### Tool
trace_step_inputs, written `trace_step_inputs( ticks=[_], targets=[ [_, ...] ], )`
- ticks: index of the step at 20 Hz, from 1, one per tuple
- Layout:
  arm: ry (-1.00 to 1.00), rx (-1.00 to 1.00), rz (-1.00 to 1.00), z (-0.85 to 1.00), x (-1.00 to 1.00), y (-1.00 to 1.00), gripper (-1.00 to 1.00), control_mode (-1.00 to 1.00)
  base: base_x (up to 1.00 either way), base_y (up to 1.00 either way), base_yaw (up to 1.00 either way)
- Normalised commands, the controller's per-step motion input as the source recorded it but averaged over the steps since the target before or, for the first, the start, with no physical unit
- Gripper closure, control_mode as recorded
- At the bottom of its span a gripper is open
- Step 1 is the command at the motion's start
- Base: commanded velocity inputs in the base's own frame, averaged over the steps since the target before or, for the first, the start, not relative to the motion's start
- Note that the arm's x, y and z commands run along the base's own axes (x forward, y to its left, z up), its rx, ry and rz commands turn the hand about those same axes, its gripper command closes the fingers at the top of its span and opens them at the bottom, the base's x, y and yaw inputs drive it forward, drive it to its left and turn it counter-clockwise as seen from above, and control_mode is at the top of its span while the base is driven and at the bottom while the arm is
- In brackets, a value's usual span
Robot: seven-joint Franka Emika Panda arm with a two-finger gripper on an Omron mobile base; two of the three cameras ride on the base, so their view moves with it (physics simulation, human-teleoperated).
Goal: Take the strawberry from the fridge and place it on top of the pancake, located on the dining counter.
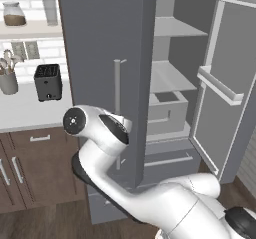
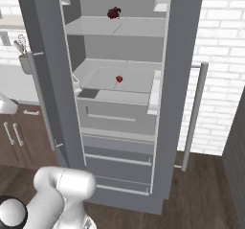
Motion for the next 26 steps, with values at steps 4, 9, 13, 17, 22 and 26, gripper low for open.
trace_step_inputs(
  ticks=[4, 9, 13, 17, 22, 26],
  targets=[
    [-0.03, 0.12, -0.02, 0.09, -0.67, -0.84, -1.00, -1.00, 0.00, 0.00, 0.00],
    [-0.03, 0.37, 0.03, 0.03, -0.47, -0.99, -1.00, -1.00, 0.00, 0.00, 0.00],
    [-0.09, 0.89, 0.17, 0.02, -0.34, -1.00, -1.00, -1.00, 0.00, 0.00, 0.00],
    [-0.02, 0.98, 0.08, 0.03, 0.11, -1.00, -1.00, -1.00, 0.00, 0.00, 0.00],
    [0.08, 0.93, 0.03, 0.21, 0.71, -0.98, -1.00, -1.00, 0.00, 0.00, 0.00],
    [0.31, 0.54, 0.08, 0.13, 1.00, -0.69, -1.00, -1.00, 0.00, 0.00, 0.00]
  ],
)
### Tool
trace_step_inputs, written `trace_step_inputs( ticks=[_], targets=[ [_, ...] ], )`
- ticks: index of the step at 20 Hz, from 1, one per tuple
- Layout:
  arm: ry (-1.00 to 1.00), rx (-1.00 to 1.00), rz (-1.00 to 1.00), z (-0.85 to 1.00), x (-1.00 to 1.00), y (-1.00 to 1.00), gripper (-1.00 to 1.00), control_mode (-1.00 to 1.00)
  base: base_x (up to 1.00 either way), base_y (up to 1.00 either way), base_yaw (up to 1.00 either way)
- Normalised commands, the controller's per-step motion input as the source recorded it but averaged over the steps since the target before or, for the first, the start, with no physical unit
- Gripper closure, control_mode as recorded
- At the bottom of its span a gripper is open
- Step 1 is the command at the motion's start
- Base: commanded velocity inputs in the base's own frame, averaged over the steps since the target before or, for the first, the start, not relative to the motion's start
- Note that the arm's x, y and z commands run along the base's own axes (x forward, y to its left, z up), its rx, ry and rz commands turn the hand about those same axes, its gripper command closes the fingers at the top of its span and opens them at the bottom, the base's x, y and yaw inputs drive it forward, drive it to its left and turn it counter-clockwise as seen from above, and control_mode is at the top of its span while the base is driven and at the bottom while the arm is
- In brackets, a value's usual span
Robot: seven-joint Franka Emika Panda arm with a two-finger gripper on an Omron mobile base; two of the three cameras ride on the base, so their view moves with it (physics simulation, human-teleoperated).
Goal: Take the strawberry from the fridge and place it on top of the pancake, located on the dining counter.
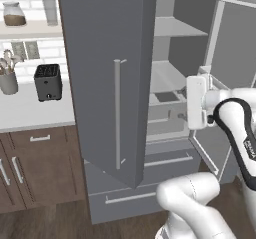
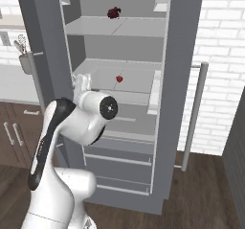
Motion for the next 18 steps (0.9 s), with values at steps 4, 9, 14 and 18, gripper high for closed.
trace_step_inputs(
  ticks=[4, 9, 14, 18],
  targets=[
    [0.33, 0.10, 0.12, 0.00, 1.00, -0.09, -1.00, -1.00, 0.00, 0.00, 0.00],
    [0.20, 0.00, 0.16, 0.00, 1.00, 0.07, -1.00, -1.00, 0.00, 0.00, 0.00],
    [0.05, 0.00, 0.13, -0.02, 0.82, 0.23, -1.00, -1.00, 0.00, 0.00, 0.00],
    [0.03, 0.00, 0.10, -0.14, 0.56, 0.47, -1.00, -1.00, 0.00, 0.00, 0.00]
  ],
)
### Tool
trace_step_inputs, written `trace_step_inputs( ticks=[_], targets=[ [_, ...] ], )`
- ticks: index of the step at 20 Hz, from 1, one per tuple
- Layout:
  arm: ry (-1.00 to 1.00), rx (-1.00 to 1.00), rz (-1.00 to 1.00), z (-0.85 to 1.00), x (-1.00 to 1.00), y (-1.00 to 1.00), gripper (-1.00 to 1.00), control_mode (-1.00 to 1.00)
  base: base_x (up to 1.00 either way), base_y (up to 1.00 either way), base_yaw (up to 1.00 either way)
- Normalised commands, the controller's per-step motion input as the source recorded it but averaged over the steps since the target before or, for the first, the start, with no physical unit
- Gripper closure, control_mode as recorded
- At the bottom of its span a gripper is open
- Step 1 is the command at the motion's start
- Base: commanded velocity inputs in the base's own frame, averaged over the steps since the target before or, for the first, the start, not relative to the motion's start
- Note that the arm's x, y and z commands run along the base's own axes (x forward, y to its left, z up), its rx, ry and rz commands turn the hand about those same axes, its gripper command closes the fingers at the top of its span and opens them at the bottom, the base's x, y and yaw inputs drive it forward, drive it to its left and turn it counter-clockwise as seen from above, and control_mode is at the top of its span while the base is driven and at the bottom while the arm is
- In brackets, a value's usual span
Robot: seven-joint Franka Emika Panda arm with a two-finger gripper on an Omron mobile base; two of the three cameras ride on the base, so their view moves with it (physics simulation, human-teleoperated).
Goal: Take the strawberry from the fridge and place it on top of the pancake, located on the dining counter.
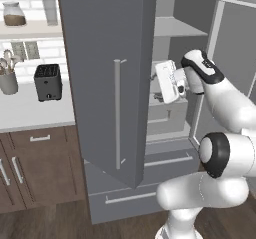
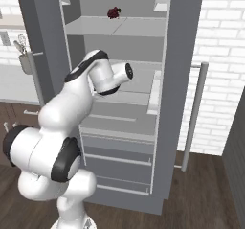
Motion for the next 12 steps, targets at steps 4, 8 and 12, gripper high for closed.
trace_step_inputs(
  ticks=[4, 8, 12],
  targets=[
    [0.04, 0.00, 0.10, -0.21, 0.16, 0.61, -1.00, -1.00, 0.00, 0.00, 0.00],
    [0.00, 0.00, 0.01, -0.17, -0.10, 0.73, -1.00, -1.00, 0.00, 0.00, 0.00],
    [0.00, 0.00, 0.00, -0.07, -0.39, 0.69, -1.00, -1.00, 0.00, 0.00, 0.00]
  ],
)
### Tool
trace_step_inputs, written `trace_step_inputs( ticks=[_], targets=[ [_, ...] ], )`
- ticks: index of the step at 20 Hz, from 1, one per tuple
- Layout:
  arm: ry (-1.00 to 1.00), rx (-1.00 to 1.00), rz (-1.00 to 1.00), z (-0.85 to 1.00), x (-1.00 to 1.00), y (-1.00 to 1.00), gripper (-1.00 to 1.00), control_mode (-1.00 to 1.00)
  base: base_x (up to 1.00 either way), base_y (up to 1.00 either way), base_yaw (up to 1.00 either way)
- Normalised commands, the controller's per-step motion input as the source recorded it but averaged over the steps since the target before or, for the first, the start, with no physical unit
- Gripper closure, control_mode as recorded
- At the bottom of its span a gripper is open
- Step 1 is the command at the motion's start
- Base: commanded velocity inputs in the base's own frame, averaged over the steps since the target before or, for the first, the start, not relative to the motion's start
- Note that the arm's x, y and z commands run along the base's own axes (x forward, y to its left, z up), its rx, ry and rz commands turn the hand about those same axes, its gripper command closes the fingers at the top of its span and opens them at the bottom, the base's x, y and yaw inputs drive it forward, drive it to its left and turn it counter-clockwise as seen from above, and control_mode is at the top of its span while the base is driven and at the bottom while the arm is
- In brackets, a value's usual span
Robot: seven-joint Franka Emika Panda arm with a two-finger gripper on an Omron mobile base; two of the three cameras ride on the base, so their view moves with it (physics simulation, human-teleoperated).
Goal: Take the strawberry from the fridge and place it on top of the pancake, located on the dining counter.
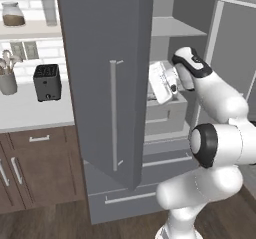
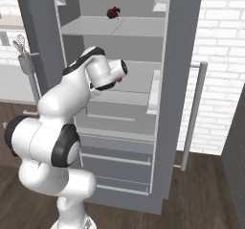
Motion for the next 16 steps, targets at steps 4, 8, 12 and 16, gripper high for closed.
trace_step_inputs(
  ticks=[4, 8, 12, 16],
  targets=[
    [0.02, 0.00, 0.00, -0.01, -0.66, 0.71, -1.00, -1.00, 0.00, 0.00, 0.00],
    [0.00, 0.00, 0.00, 0.00, -0.71, 0.78, -1.00, -1.00, 0.00, 0.00, 0.00],
    [0.00, 0.00, 0.00, 0.00, -0.51, 0.89, -1.00, -1.00, 0.00, 0.00, 0.00],
    [0.00, 0.00, 0.00, 0.00, -0.46, 0.93, -1.00, -1.00, 0.00, 0.00, 0.00]
  ],
)
